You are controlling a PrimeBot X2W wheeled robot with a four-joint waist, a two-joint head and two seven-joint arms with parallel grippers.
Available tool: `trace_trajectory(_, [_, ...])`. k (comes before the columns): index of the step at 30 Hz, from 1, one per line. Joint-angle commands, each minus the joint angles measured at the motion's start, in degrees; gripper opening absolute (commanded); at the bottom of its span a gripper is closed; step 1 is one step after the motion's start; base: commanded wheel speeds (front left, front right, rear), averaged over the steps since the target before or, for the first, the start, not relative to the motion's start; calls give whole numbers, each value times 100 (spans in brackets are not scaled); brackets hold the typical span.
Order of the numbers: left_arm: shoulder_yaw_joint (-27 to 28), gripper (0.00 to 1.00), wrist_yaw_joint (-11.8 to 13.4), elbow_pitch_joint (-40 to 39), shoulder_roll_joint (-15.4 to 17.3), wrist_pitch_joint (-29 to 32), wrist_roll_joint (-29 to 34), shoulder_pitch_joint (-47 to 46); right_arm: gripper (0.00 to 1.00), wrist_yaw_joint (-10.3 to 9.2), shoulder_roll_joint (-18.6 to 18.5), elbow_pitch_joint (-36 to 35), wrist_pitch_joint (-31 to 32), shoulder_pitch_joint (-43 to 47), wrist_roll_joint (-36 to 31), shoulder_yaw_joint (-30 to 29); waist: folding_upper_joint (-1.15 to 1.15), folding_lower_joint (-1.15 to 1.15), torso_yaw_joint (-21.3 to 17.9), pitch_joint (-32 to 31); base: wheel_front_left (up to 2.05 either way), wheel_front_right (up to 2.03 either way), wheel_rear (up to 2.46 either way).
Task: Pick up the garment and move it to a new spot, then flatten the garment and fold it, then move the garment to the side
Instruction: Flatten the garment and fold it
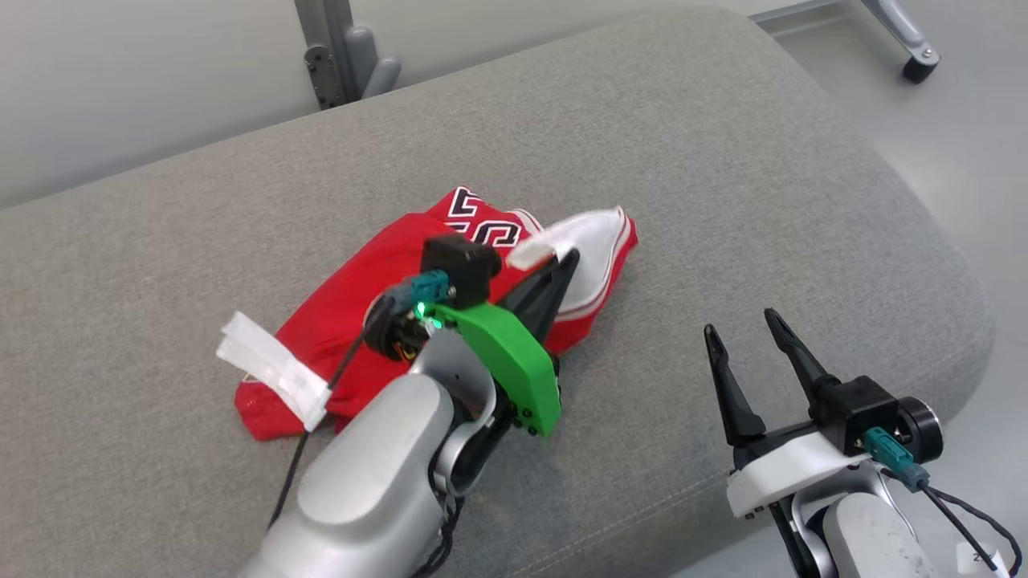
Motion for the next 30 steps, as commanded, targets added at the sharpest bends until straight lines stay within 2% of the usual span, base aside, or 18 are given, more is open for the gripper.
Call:
trace_trajectory(1, [-54,0,-9,92,3,-102,-32,48,100,-2,7,3,-18,-48,61,-3,61,0,-176,146,0,0,0])
trace_trajectory(6, [-759,0,118,542,-5,-513,-322,207,100,-2,43,19,-19,-100,93,6,61,0,-343,317,0,0,0])
trace_trajectory(8, [-1040,54,240,648,-7,-780,-437,175,100,-2,53,19,-18,-125,100,15,61,0,-397,370,0,0,0])
trace_trajectory(9, [-1206,100,250,681,-8,-867,-496,182,100,-2,58,23,-19,-144,103,22,61,0,-424,385,0,0,0])
trace_trajectory(15, [-1992,100,233,669,-3,-1084,-1185,162,100,-2,75,42,-18,-149,100,-41,61,0,-467,394,0,0,0])
trace_trajectory(22, [-2756,100,-2,571,-6,-1059,-1876,296,100,-2,86,97,-18,-19,66,-128,61,0,-297,319,0,0,0])
trace_trajectory(26, [-2958,100,-208,455,-5,-1096,-2010,309,100,-2,87,96,-18,-66,43,-118,61,0,-205,276,0,0,0])
trace_trajectory(30, [-2992,100,-247,354,-5,-1333,-2147,224,100,-2,88,76,-18,-77,32,-144,61,0,-138,251,0,0,0])
